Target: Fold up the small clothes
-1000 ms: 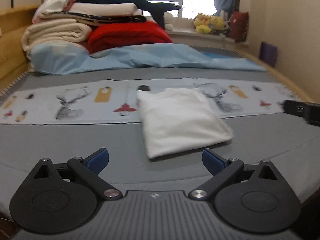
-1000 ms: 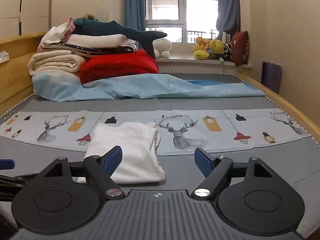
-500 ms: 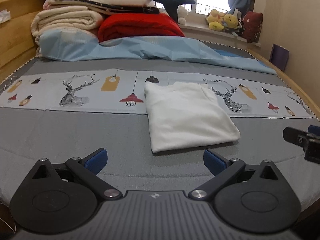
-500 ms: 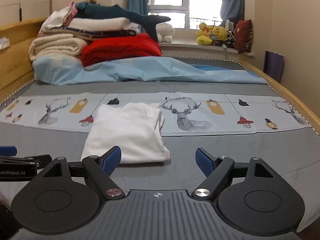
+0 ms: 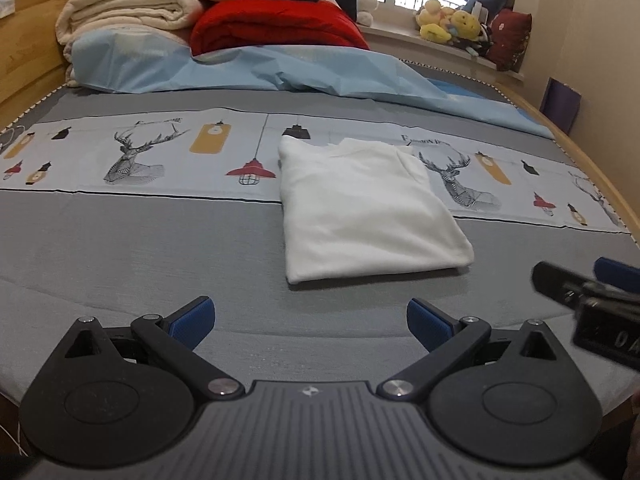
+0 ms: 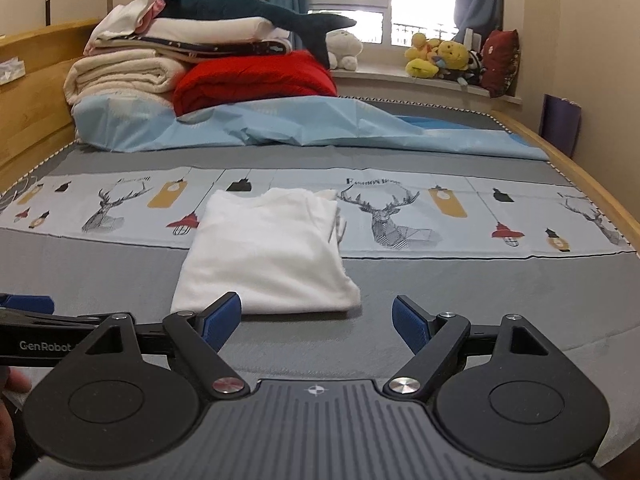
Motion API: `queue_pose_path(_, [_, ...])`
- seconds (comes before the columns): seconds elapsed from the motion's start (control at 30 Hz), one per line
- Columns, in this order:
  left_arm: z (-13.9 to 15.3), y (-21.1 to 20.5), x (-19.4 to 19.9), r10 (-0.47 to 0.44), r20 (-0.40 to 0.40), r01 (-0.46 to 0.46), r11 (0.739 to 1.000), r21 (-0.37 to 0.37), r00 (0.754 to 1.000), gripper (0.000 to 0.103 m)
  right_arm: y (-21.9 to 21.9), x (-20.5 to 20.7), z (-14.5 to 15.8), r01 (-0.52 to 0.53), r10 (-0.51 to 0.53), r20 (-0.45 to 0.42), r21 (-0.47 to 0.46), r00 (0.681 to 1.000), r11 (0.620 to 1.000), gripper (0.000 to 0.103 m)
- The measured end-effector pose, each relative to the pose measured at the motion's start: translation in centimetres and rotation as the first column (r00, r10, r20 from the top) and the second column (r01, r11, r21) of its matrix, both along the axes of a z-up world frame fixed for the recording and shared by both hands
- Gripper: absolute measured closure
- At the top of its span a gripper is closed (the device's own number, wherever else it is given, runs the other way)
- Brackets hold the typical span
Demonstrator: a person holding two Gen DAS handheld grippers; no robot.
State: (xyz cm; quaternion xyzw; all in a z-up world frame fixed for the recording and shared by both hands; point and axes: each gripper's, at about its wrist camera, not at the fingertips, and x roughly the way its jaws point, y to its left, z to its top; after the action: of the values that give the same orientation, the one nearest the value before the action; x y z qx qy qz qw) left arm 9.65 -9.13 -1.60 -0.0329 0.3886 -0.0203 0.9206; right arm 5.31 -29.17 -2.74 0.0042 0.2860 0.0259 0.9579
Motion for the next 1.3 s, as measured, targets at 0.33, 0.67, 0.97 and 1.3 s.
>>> queue_pose_path(0.33, [-0.09,-0.74,0.0,-0.016,-0.004,0.016,1.0,-0.001,1.0,0.001,1.04,-0.08,-0.25,-0.045,0.045,-0.012,-0.022,0.999,0.999,0.019])
queue_pose_path(0.67, [-0.12,-0.81,0.05,-0.015,-0.004,0.015,1.0,0.006,1.0,0.001,0.67,0.06,-0.28,-0.044,0.043,-0.017,-0.014,0.999,0.999,0.019])
queue_pose_path(0.97, [-0.12,-0.81,0.05,-0.015,-0.005,0.015,1.0,0.005,1.0,0.001,0.63,0.07,-0.35,-0.044,0.044,-0.019,-0.013,0.999,0.999,0.019])
queue_pose_path(1.3, [-0.1,-0.8,0.05,-0.016,-0.005,0.016,1.0,0.006,1.0,0.001,0.76,0.01,-0.56,-0.042,0.041,-0.024,-0.01,0.999,0.999,0.019])
